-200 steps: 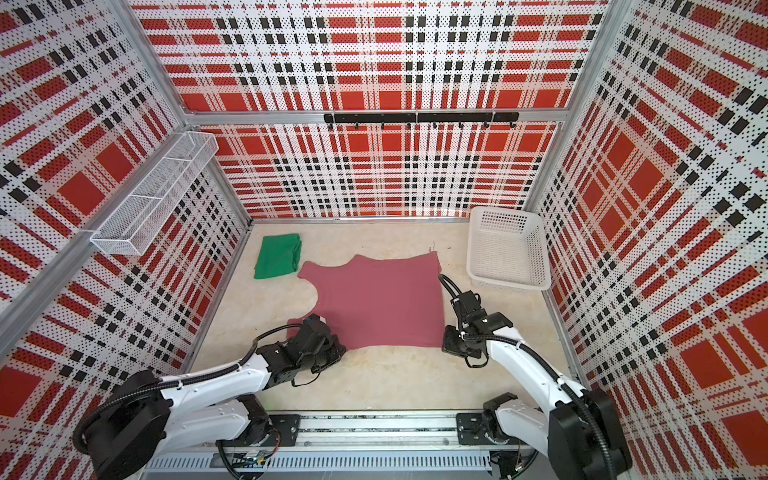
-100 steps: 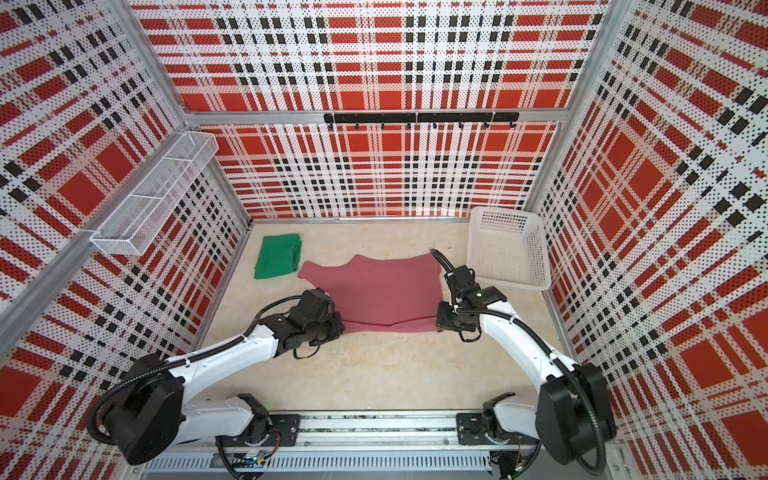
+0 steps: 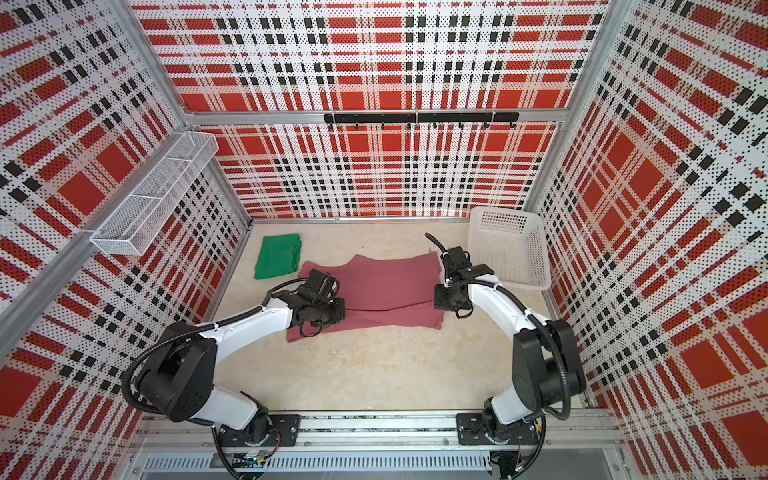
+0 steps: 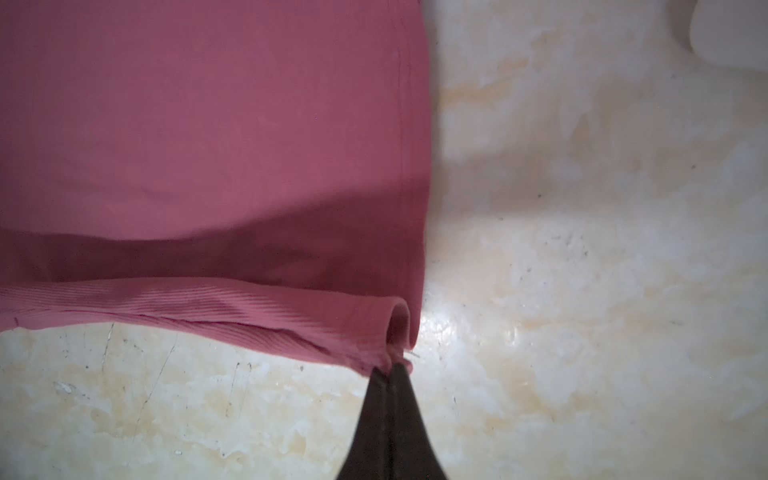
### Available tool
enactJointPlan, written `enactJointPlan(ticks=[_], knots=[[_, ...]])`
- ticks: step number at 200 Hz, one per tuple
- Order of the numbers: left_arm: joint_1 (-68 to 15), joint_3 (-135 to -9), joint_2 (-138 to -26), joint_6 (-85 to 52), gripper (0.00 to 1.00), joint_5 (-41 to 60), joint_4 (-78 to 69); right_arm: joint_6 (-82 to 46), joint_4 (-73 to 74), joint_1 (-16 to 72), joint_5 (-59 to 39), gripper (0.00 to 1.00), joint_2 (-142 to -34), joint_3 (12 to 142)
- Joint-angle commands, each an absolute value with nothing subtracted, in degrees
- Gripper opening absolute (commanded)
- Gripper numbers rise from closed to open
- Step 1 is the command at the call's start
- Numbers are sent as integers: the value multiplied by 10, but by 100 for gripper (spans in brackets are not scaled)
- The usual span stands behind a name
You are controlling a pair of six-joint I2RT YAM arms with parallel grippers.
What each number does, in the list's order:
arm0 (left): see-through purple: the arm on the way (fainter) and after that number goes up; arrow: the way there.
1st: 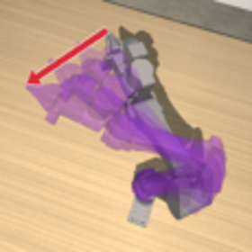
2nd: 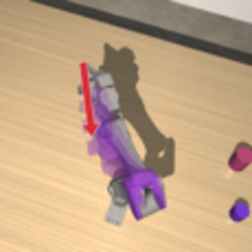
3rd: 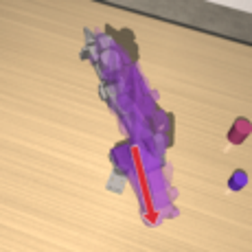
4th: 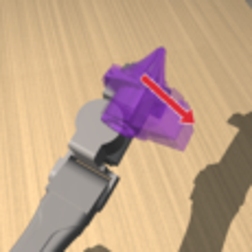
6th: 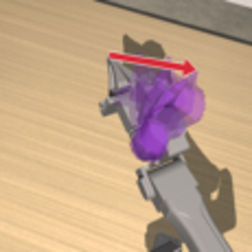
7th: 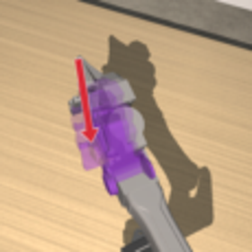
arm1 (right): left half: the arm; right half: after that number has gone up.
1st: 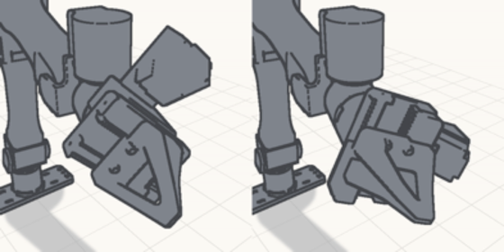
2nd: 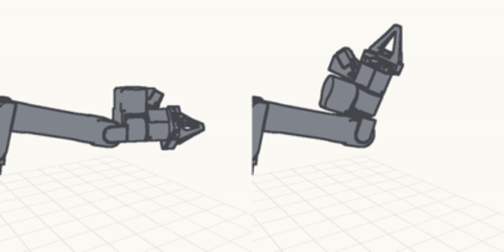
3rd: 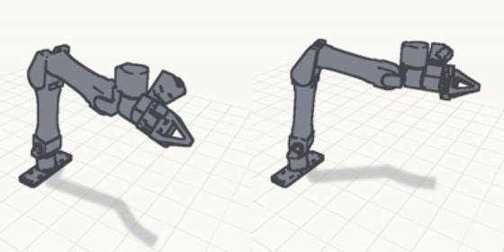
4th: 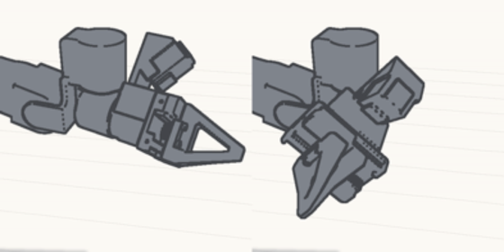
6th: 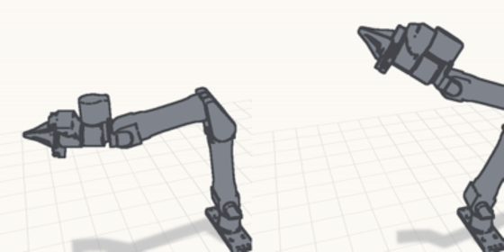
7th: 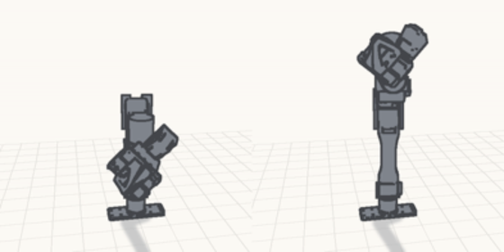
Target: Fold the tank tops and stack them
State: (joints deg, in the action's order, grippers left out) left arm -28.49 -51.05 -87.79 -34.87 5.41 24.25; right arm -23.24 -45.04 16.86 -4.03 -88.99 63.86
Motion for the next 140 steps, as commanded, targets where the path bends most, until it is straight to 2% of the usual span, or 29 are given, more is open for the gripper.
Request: enactJointPlan(ticks=[1,98,111,126,140], knots=[[-272,-538,-898,-313,0,58,260,-207,-427,158,-32,0,-919,668],[-242,-617,-992,-266,0,52,260,-154,-418,148,21,0,-1078,833],[-239,-631,-1006,-261,0,51,260,-145,-415,146,32,19,-1087,851],[-233,-650,-1013,-250,26,42,272,-142,-420,146,44,31,-1081,861],[-226,-664,-1005,-242,37,25,290,-146,-424,148,41,34,-1056,846]])
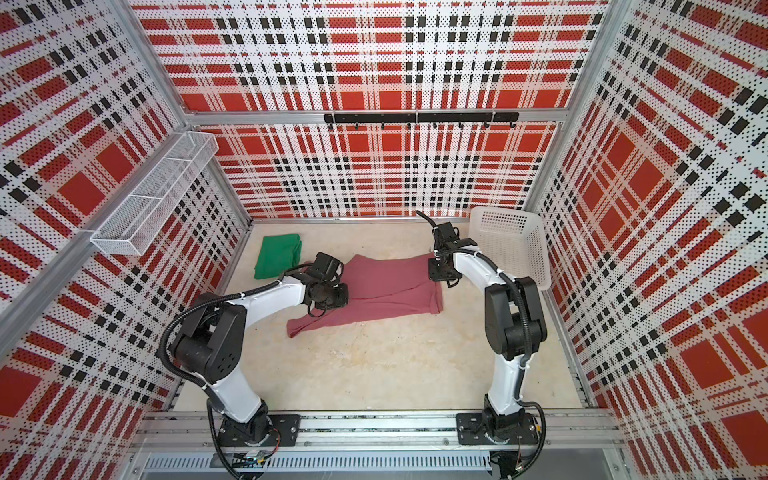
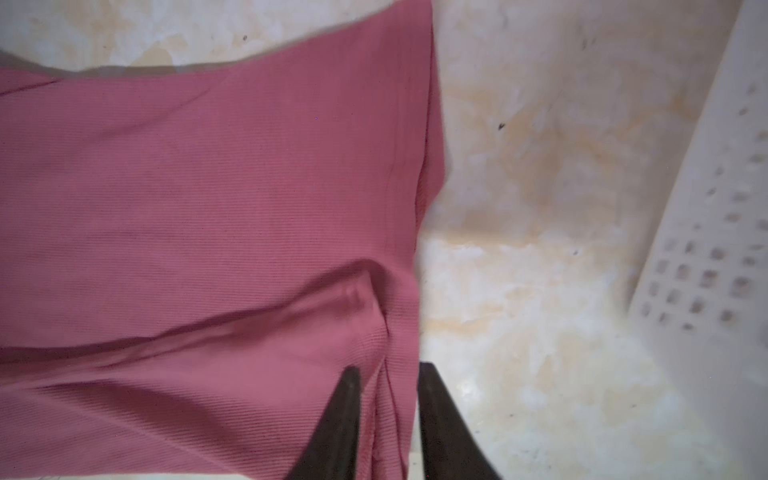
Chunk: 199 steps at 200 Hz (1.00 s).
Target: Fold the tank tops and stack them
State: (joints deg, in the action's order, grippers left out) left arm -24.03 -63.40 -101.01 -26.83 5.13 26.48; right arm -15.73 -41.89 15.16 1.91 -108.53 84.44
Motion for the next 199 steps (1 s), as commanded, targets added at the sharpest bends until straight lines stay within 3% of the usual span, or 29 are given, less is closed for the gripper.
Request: enactJointPlan(ticks=[1,33,54,72,115,199], knots=[[-225,-665,-1004,-242,38,24,291,-147,-424,148,41,35,-1053,844],[-234,-672,-958,-260,42,-2,309,-188,-406,181,3,27,-958,732],[-273,-655,-956,-305,42,30,257,-232,-381,223,-29,16,-931,669],[-305,-628,-974,-351,41,56,184,-265,-356,249,-42,11,-939,637],[-320,-558,-1005,-396,40,68,103,-286,-320,257,-41,10,-978,621],[-263,-505,-1001,-340,42,40,148,-226,-374,162,136,12,-1014,638]])
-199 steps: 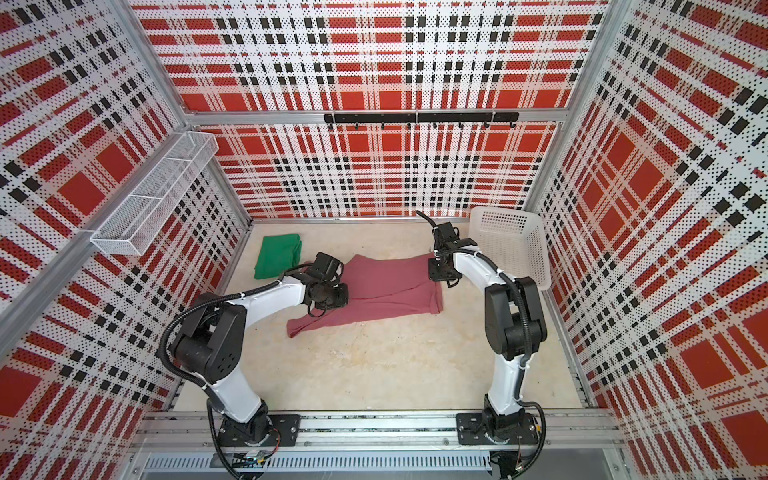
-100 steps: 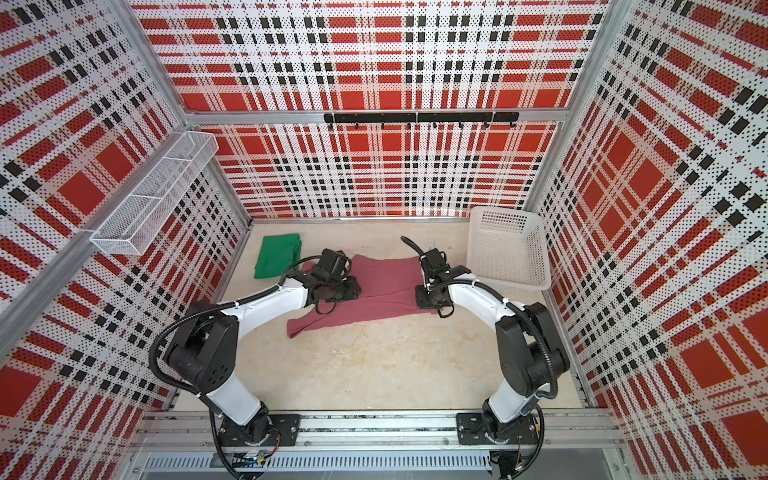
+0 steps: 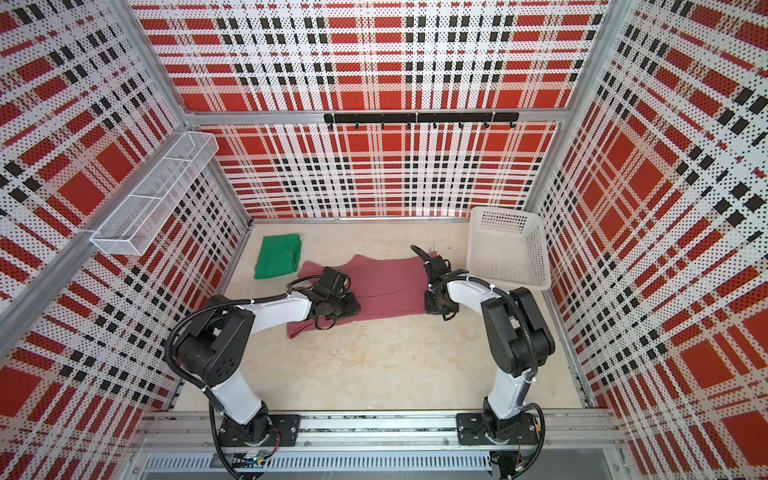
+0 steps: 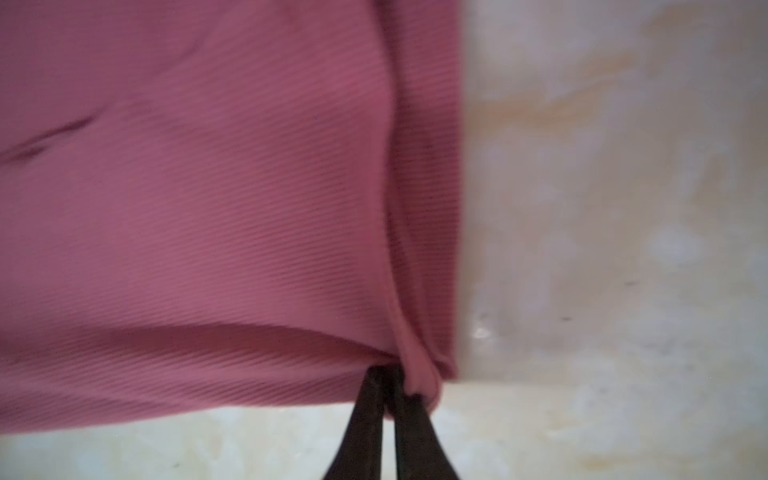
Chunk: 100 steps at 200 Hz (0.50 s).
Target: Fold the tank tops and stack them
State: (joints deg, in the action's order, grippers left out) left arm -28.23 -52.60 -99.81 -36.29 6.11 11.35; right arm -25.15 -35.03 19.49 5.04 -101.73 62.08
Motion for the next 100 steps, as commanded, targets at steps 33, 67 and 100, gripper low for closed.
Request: enactJointPlan(ticks=[33,67,100], knots=[[-264,-516,-1001,-339,42,48,154,-205,-393,152,158,13,-981,666],[-272,-527,-998,-343,42,58,154,-218,-405,186,77,29,-928,647],[-274,-534,-997,-346,41,60,155,-297,-372,234,48,54,-912,580]])
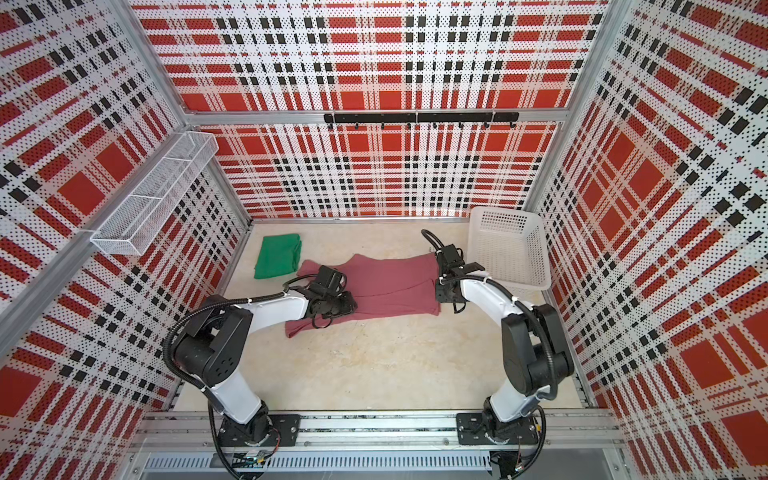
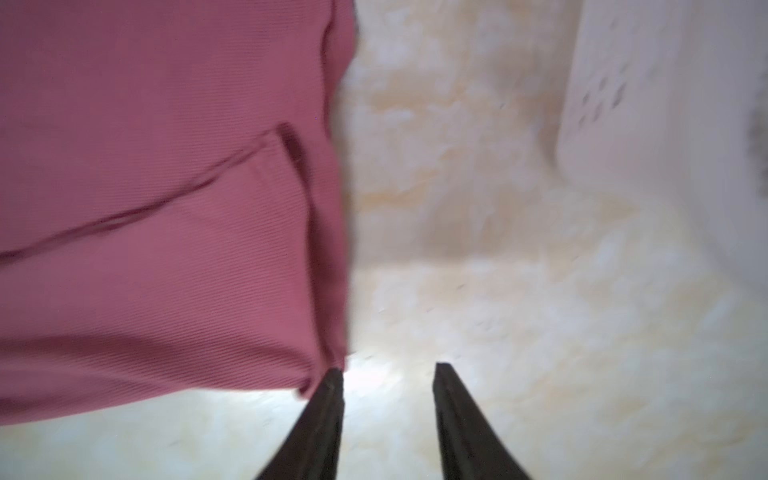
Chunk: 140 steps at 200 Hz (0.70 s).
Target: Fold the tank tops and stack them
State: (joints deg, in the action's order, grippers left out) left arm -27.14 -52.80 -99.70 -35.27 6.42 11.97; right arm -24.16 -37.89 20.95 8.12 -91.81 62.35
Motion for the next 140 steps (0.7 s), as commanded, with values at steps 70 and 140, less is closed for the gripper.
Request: enactJointPlan(ticks=[70,140], knots=[[-265,-517,-995,-347,40,56,149,-337,-312,231,85,34,-990,561],[-263,-512,-986,-352,40,60,148,-354,-282,236,5,48,-943,552]])
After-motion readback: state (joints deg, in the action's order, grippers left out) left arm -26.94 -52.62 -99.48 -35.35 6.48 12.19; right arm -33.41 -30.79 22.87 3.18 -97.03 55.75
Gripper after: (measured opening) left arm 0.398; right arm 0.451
